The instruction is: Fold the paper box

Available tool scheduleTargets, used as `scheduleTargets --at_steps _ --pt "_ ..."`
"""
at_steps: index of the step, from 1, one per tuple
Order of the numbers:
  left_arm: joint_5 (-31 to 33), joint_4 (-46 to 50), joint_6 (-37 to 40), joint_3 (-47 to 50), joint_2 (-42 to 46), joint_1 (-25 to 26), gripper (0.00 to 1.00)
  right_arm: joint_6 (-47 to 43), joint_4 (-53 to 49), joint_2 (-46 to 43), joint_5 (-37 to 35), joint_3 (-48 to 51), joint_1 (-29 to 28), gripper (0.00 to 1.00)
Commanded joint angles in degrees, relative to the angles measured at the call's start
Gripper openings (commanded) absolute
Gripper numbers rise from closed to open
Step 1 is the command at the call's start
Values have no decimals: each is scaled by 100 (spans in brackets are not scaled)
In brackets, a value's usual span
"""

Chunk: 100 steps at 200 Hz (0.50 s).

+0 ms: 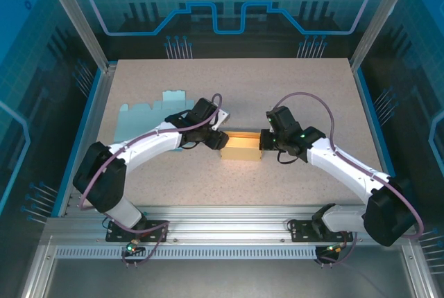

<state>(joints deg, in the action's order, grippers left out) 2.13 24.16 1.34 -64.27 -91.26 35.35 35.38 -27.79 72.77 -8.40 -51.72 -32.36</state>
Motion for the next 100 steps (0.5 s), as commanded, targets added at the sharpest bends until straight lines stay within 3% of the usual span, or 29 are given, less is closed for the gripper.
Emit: scheduleTargets --at_steps 1,43,100 --pt "156 185 -114 -65 293 -19 60 4 -156 86 32 34 -117 0" --pt "271 293 -31 -135 636 -18 61 7 -156 68 22 40 -122 0" --pt "398 910 364 -329 456 -35 53 -4 -157 90 23 33 -121 0"
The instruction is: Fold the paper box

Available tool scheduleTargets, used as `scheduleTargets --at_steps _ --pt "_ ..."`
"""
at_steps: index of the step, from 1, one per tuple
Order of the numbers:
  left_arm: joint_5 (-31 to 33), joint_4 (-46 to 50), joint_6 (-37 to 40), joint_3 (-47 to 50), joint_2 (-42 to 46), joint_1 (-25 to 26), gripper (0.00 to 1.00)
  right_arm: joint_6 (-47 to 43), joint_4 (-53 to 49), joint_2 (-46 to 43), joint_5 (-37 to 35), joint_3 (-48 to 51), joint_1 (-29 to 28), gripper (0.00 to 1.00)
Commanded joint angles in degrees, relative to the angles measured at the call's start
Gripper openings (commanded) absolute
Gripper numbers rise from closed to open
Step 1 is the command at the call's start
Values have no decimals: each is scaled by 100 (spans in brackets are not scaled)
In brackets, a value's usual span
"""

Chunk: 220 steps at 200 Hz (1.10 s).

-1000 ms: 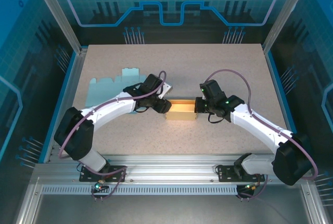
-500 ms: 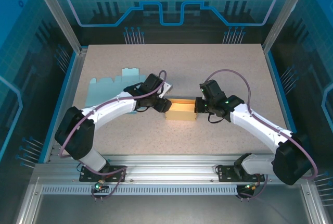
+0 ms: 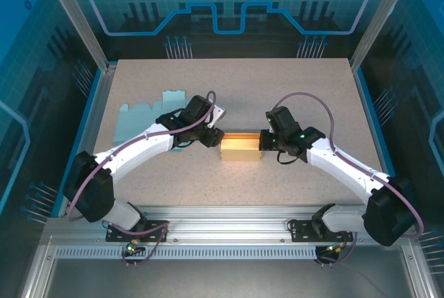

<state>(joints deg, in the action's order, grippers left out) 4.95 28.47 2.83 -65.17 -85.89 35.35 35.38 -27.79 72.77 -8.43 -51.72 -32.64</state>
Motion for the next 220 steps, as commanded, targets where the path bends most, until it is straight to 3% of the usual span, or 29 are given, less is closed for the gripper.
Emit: scheduleTargets --at_steps 1,68,185,212,220 --pt "114 486 217 -245 -84 -32 53 -4 -157 84 25 32 -97 0" --pt "15 508 209 -422 -285 -43 39 4 -158 78 17 48 -101 0" --pt "-71 538 437 -612 -577 -45 34 13 -139 77 26 66 -106 0" --pt "-188 598 405 -712 -640 -41 16 13 -139 74 27 50 -102 0" --pt "-247 624 368 -739 -640 -46 15 12 -139 86 23 57 -96 0"
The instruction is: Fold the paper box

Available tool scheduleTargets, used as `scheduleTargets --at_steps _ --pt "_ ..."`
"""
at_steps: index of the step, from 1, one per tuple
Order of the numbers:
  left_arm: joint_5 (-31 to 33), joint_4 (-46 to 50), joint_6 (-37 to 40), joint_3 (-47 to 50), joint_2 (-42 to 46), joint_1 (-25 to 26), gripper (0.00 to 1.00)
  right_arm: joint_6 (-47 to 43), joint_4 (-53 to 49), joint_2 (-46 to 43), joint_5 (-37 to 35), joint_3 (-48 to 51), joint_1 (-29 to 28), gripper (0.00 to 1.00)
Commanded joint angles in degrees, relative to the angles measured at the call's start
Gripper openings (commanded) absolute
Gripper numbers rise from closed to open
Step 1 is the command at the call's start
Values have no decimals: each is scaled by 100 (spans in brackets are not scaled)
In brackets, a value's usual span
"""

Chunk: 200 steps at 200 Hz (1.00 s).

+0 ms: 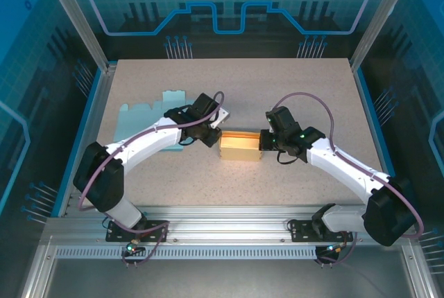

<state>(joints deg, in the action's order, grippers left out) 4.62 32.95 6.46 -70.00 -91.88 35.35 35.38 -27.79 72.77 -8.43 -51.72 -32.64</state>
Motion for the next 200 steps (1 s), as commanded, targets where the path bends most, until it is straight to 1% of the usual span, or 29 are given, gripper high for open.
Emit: scheduleTargets --at_steps 1,22,55,92,100,121,164,200 --pt "-224 185 1 -258 -41 -42 14 13 -139 87 24 57 -99 0" --pt "-395 286 -148 -350 -29 -44 15 13 -136 112 21 57 -105 0" --pt "-937 496 -470 -448 -76 -53 15 22 -130 152 30 57 -110 0" --pt "-1463 493 -709 -414 -120 -81 14 23 -128 172 19 40 -115 0" --pt "-1473 493 -733 -396 -135 -78 13 24 -128 180 24 38 -119 0" --pt "-1447 493 -801 -355 -131 -107 7 31 -113 180 31 40 -129 0" --pt "-1489 441 -861 -355 -59 -169 5 31 -116 202 -1 39 -136 0" --pt "-1786 263 -995 -328 -94 -200 1 31 -104 238 16 22 -146 0"
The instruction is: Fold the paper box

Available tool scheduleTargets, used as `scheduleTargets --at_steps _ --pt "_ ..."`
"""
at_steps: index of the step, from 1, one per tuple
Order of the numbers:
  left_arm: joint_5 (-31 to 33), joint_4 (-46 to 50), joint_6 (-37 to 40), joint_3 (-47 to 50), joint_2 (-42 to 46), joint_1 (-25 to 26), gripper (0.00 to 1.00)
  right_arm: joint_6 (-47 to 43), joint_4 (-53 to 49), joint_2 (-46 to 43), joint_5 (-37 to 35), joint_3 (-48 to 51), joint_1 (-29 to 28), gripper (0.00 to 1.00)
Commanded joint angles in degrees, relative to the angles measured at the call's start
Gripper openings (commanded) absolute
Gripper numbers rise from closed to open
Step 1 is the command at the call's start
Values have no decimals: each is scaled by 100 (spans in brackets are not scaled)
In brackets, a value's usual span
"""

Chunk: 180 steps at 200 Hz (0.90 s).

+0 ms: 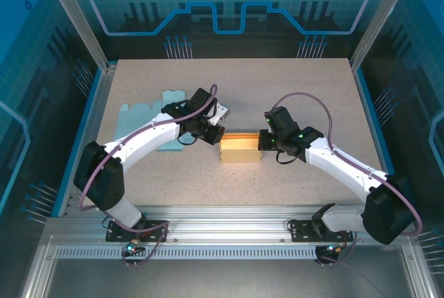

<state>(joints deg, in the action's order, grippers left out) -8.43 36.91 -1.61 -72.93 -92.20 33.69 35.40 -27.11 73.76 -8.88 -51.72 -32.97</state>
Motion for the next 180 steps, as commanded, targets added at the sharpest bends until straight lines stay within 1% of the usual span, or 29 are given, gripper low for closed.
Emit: scheduleTargets --at_steps 1,85,112,129,160,180 --pt "-492 -132 -190 -36 -65 -36 1 29 -176 139 58 22 -113 0" --pt "-1118 -605 -742 113 -78 -151 0 3 -211 191 -3 -13 -174 0" --pt "-1423 -750 -920 182 -86 -214 0 -32 -224 228 -40 -56 -244 0" --pt "-1426 -728 -921 208 -78 -221 0 -42 -216 244 -46 -80 -293 0" --pt "-1414 -720 -973 303 -39 -248 0 -81 -172 263 -30 -101 -350 5" --pt "-1416 -720 -995 316 -9 -246 0 -151 -177 312 -24 -136 -394 11"
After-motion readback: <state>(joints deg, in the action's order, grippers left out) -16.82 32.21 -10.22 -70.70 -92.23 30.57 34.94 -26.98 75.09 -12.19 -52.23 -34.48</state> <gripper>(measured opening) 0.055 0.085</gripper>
